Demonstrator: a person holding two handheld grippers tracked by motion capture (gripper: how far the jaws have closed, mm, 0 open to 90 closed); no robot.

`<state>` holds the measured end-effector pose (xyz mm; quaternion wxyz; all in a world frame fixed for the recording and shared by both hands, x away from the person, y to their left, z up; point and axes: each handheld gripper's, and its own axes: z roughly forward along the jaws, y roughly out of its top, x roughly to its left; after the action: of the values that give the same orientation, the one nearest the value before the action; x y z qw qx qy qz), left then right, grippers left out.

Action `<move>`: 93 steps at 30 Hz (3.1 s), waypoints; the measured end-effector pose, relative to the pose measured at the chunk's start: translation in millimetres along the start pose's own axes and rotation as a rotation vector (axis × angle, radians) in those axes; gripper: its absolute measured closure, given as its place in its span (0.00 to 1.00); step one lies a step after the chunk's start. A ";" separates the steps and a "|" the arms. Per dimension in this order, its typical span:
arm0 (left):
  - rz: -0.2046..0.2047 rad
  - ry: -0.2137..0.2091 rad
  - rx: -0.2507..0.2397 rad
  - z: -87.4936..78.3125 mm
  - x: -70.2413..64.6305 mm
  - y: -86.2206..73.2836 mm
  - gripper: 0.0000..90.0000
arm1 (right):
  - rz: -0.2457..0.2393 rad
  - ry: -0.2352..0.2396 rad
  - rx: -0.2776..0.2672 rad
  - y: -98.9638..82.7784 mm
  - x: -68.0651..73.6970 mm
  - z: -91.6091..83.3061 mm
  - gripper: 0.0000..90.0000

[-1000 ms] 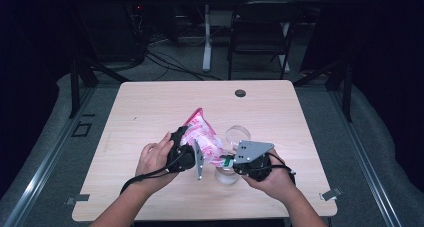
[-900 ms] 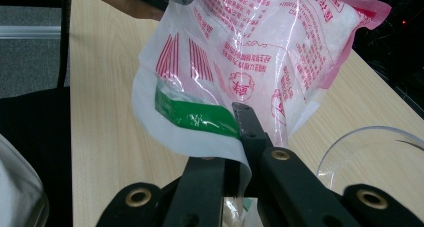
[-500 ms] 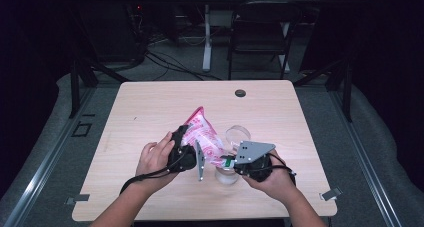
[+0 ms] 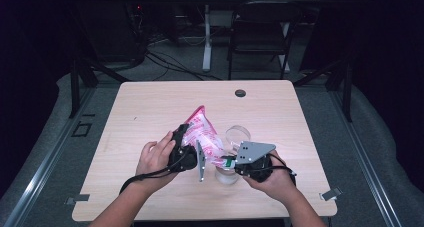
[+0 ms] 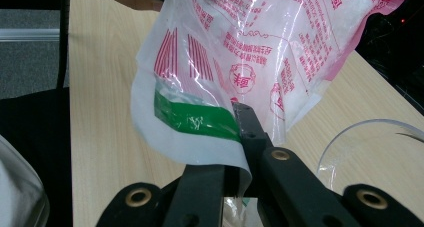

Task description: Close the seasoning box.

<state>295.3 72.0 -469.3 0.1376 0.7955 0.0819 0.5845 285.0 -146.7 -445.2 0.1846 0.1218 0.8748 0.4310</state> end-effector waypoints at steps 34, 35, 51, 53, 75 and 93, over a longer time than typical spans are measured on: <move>0.019 0.025 -0.013 -0.7 2.9 2.2 0.65 | -0.001 0.002 0.005 -1.6 -0.8 0.9 1.00; 0.019 0.025 -0.014 -0.7 2.9 2.2 0.65 | -0.001 0.003 0.004 -1.6 -0.8 1.0 1.00; 0.019 0.029 -0.013 -1.7 3.9 3.0 0.65 | -0.001 0.001 0.006 -1.9 -0.5 1.1 1.00; 0.020 0.030 -0.013 -1.8 3.9 3.1 0.65 | -0.002 0.000 0.007 -1.9 -0.5 1.1 1.00; 0.023 0.032 -0.018 -2.4 4.7 3.6 0.65 | -0.003 -0.001 0.007 -1.9 -0.5 1.2 1.00; 0.028 0.039 -0.020 -3.2 5.2 4.8 0.65 | -0.003 -0.002 0.008 -2.4 -0.9 0.4 1.00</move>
<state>293.7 69.3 -462.2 0.1359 0.7835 0.0676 0.6026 285.8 -148.1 -447.2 0.1858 0.1215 0.8765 0.4272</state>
